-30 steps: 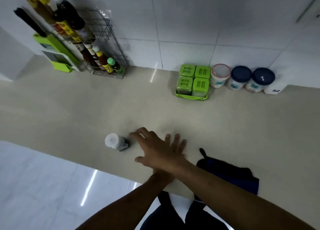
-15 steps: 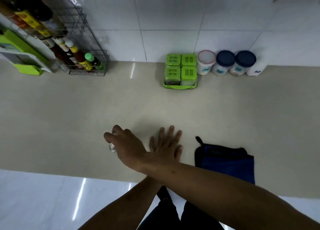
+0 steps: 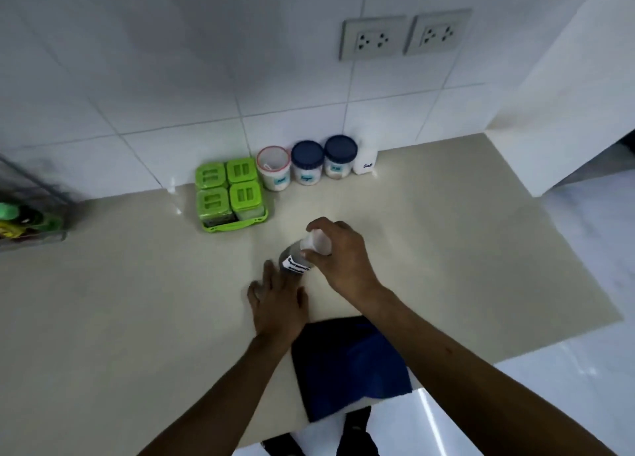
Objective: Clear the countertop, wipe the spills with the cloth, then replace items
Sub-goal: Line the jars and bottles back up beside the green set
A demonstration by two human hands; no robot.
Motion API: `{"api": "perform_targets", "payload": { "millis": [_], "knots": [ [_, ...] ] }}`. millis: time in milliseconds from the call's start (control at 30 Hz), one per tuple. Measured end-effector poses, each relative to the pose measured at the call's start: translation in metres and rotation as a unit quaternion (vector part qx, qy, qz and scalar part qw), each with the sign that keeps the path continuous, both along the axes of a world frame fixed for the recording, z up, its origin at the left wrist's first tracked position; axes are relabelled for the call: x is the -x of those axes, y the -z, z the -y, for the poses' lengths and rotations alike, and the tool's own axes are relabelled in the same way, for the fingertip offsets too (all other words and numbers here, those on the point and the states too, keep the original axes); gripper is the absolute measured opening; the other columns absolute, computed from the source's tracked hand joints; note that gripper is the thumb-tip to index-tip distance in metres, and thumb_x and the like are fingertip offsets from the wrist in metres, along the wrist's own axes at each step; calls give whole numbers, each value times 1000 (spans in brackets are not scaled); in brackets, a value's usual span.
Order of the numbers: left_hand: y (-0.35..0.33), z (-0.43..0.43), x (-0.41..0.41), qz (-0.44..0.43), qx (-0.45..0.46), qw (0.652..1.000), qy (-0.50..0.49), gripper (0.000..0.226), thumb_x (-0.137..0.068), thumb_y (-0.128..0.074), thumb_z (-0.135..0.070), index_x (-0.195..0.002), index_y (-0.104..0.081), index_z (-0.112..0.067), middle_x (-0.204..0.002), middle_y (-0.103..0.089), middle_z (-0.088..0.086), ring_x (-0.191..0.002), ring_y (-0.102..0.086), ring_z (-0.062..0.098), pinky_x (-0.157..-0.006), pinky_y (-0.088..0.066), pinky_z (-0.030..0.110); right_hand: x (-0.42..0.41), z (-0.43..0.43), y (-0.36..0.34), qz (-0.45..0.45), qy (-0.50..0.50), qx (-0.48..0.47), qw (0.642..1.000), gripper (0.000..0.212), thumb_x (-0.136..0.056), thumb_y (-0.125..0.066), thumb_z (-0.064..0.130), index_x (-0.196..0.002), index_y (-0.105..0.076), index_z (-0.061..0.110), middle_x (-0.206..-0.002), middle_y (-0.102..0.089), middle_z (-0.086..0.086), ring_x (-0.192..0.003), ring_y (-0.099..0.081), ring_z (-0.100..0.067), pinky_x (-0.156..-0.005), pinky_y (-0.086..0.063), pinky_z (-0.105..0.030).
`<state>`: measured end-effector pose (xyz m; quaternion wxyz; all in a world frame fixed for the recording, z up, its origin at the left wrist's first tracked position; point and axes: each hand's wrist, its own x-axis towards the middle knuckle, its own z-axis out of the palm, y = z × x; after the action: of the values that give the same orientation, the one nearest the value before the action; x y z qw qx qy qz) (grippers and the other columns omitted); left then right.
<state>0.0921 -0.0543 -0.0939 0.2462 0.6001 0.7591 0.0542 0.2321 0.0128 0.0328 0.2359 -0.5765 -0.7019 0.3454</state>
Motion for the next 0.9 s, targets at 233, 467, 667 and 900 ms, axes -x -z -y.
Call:
{"api": "perform_targets", "payload": {
  "millis": [233,467,667,900],
  "knots": [
    [-11,-49,-27,-41,64,996,49,71,-109,-42,-43,-168,-6,-55,-181,7,-22,-169,6,38,-121,-22,79,-109,-128,-3,94,31,-2,995,49,-79,-89,27,-121,-67,14,-113,-72,-11,-106,-67,-30,-93,-54,-40],
    [-21,-70,-27,-64,154,981,96,83,-105,-51,-60,-166,6,-58,-178,20,-26,-168,13,41,-110,-33,86,-155,-239,0,162,49,-11,986,40,-79,-87,25,-111,-64,24,-101,-72,-7,-96,-69,-32,-83,-54,-36],
    [-28,-77,-28,-41,203,974,91,95,-101,-60,-62,-164,13,-61,-173,29,-30,-166,21,40,-104,-37,88,-155,-297,8,169,54,4,984,43,-80,-86,23,-118,-65,24,-111,-72,-8,-109,-69,-34,-90,-55,-38],
    [-30,-79,-30,-36,215,972,89,97,-101,-61,-61,-163,14,-62,-172,31,-30,-166,23,40,-103,-35,91,-147,-326,10,142,49,-5,989,47,-82,-87,15,-123,-64,23,-122,-70,-12,-110,-68,-36,-93,-57,-41]
  ]
}}
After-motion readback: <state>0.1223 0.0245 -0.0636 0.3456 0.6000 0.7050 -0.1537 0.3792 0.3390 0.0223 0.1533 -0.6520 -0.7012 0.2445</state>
